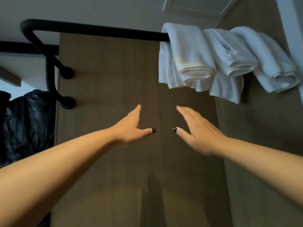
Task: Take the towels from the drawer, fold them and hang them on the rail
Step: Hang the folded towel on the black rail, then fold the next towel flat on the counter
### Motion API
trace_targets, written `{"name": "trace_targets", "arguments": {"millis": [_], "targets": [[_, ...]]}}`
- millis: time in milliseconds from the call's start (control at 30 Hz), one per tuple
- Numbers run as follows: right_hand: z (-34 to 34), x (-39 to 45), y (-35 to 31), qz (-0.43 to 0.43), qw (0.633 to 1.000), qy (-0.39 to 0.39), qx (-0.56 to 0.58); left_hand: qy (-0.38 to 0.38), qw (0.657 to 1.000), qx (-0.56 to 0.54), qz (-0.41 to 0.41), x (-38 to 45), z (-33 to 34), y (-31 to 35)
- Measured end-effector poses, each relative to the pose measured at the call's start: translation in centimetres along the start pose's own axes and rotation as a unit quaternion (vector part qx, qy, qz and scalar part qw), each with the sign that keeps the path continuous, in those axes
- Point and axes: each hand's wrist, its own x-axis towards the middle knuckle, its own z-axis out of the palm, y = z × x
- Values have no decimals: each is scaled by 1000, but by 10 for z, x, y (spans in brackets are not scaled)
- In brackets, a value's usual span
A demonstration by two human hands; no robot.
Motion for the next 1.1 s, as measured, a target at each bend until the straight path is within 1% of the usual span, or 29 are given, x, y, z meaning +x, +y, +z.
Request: {"name": "trace_targets", "arguments": {"millis": [67, 200, 333, 433, 500, 633, 733, 900, 1000, 1100], "targets": [[10, -17, -24, -20, 998, -21, -64, -32, 999, 9, -22, -28, 3, -22], [32, -49, -74, 7, 989, -108, -100, -81, 994, 7, -70, -96, 9, -68], [56, -79, -128, -4, 985, -154, -77, -101, 990, -3, -94, -167, 14, -97], [80, -105, -162, -3, 988, -153, -31, -103, 990, -12, -100, -210, 22, -115], [96, -123, -181, -9, 988, -153, -28, -115, 989, -12, -96, -236, 27, -125], [128, -161, -200, -22, 987, -155, -23, -126, 990, 14, -60, -276, 38, -145], [154, -193, -205, -32, 983, -182, 6, -137, 988, 39, -55, -305, 48, -165], [205, -229, -200, -21, 964, -258, 64, -162, 982, 40, -84, -333, 80, -197], [240, -240, -196, -11, 949, -302, 89, -182, 977, 36, -104, -332, 104, -211], [270, -238, -188, -2, 934, -342, 103, -186, 974, 25, -125, -325, 125, -228]]}}
